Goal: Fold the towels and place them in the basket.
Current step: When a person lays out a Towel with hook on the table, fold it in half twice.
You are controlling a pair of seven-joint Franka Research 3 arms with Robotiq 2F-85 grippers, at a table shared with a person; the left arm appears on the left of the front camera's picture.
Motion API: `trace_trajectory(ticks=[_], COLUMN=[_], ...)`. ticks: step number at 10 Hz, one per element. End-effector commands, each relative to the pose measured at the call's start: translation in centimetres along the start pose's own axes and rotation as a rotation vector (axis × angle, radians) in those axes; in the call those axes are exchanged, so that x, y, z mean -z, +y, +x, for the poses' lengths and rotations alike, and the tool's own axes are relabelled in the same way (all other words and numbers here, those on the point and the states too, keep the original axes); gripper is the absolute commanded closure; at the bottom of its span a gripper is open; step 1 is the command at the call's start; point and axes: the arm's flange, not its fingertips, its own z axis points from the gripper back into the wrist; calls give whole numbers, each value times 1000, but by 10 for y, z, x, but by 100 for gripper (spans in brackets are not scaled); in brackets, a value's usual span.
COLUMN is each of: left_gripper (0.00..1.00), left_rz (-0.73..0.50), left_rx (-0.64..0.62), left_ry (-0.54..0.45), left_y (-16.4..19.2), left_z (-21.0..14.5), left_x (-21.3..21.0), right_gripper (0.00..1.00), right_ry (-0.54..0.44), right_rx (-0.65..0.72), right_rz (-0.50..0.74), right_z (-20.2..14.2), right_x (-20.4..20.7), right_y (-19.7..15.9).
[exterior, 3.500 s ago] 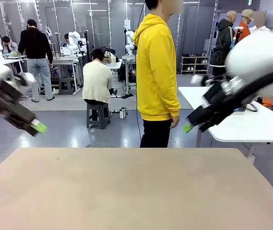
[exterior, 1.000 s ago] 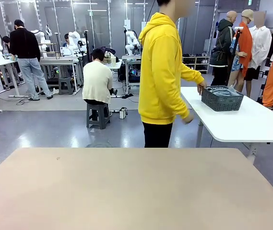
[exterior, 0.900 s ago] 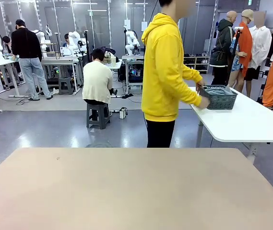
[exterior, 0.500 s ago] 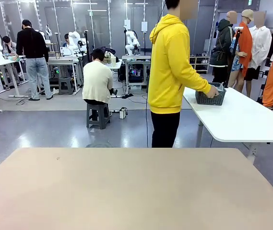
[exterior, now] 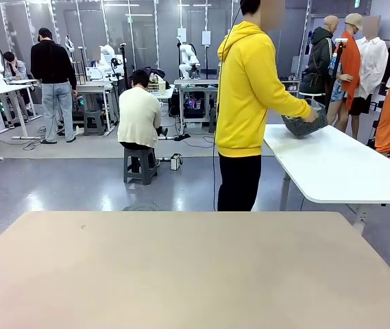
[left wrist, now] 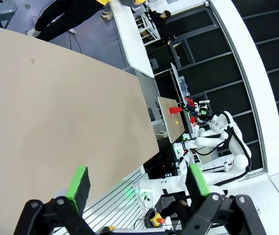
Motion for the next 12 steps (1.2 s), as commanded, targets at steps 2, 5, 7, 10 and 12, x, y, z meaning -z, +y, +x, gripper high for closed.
trace_trajectory(ticks=[2, 5, 7, 10, 12], left_gripper=[0, 0, 0, 0, 0], left_rz=[-15, -15, -15, -15, -15], left_rx=[3, 3, 3, 3, 3], left_ry=[-2, -2, -2, -2, -2], left_y=[-2, -2, -2, -2, -2], left_z=[2, 2, 2, 2, 2], left_x=[-2, -2, -2, -2, -2], right_gripper=[0, 0, 0, 0, 0], right_ry=[-2, -2, -2, -2, -2], right_rx=[2, 2, 2, 2, 2], right_rz=[5, 5, 5, 5, 5], right_z=[1, 1, 1, 1, 1], right_x=[0, 0, 0, 0, 0], right_y=[1, 1, 1, 1, 1])
